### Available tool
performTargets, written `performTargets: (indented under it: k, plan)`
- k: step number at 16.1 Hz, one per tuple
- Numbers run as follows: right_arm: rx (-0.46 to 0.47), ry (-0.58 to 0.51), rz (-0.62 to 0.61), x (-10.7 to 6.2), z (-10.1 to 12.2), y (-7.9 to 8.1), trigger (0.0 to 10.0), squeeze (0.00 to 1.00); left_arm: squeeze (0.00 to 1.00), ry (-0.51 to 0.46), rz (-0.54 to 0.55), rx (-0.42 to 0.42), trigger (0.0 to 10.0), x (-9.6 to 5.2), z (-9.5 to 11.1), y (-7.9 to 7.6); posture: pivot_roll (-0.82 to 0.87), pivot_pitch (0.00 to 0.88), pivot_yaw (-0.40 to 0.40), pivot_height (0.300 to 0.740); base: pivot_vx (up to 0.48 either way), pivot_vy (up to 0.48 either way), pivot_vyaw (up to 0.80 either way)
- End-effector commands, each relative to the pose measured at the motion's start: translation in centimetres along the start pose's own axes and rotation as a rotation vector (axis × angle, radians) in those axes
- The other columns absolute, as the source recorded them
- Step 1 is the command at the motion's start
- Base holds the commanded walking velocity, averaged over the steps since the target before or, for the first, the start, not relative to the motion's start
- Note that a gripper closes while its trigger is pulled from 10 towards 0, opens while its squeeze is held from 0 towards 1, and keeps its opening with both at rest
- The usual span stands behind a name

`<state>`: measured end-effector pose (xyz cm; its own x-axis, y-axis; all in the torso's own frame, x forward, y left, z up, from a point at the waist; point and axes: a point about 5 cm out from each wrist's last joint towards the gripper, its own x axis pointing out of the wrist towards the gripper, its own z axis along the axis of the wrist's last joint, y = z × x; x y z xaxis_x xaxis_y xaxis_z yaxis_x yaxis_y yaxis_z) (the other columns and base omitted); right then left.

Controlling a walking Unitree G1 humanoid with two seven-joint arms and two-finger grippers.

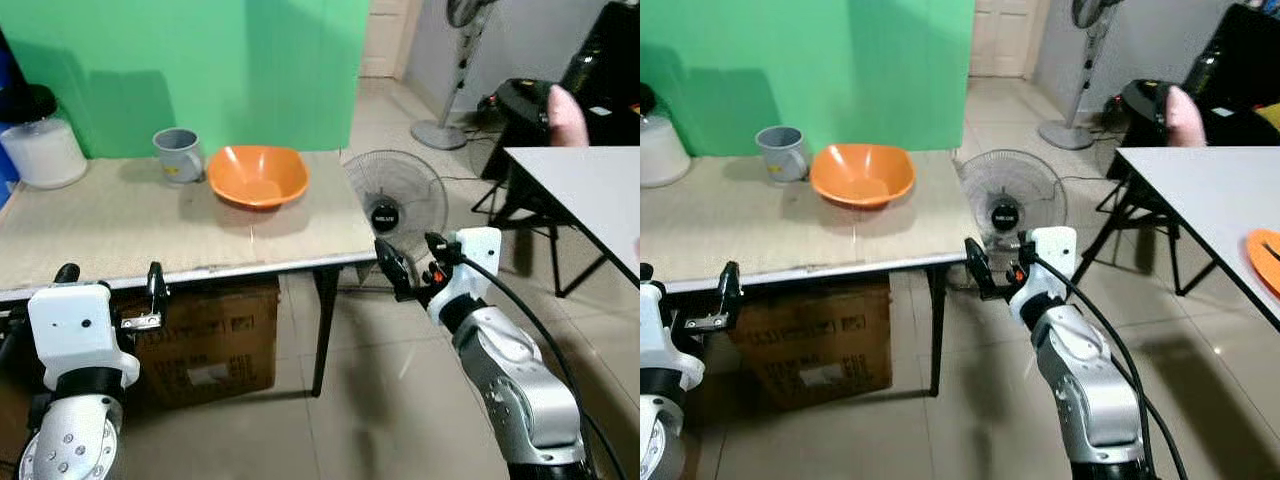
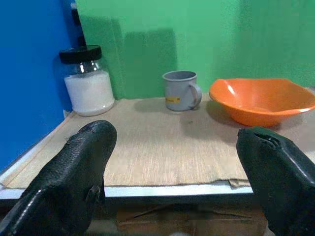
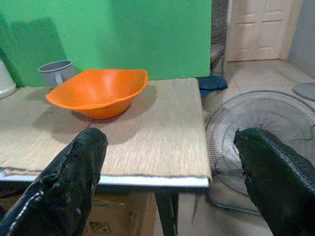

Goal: Setting the table

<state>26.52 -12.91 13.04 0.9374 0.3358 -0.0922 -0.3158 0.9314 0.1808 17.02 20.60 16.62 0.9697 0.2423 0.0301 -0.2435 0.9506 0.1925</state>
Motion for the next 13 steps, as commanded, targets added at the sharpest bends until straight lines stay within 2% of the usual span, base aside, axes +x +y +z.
performTargets:
  k: [1, 4, 8, 13]
  plan:
    - [0.013, -0.009, 0.003, 0.2, 0.2, -0.1, 10.0, 0.0, 0.0, -0.01, -0.028, 0.008, 10.0, -0.1, 0.3, -0.2, 0.05, 0.0, -0.013, 0.74, 0.371, 0.0, 0.0]
    - [-0.033, -0.018, -0.018, 0.3, 0.3, -0.2, 10.0, 0.0, 0.0, -0.008, -0.068, 0.007, 10.0, 0.1, 0.2, -0.6, 0.05, 0.0, 0.009, 0.74, 0.371, 0.0, 0.0]
    - [-0.047, -0.029, -0.031, 0.7, 0.5, -0.2, 10.0, 0.0, 0.0, -0.02, -0.088, 0.013, 10.0, 0.9, 0.4, -0.7, 0.04, 0.0, 0.024, 0.74, 0.371, 0.0, 0.0]
    - [-0.044, -0.035, -0.035, 1.2, 0.8, -0.5, 10.0, 0.0, 0.0, -0.011, -0.136, 0.025, 10.0, 0.7, 0.3, -1.0, 0.05, 0.0, 0.013, 0.74, 0.37, 0.0, 0.0]
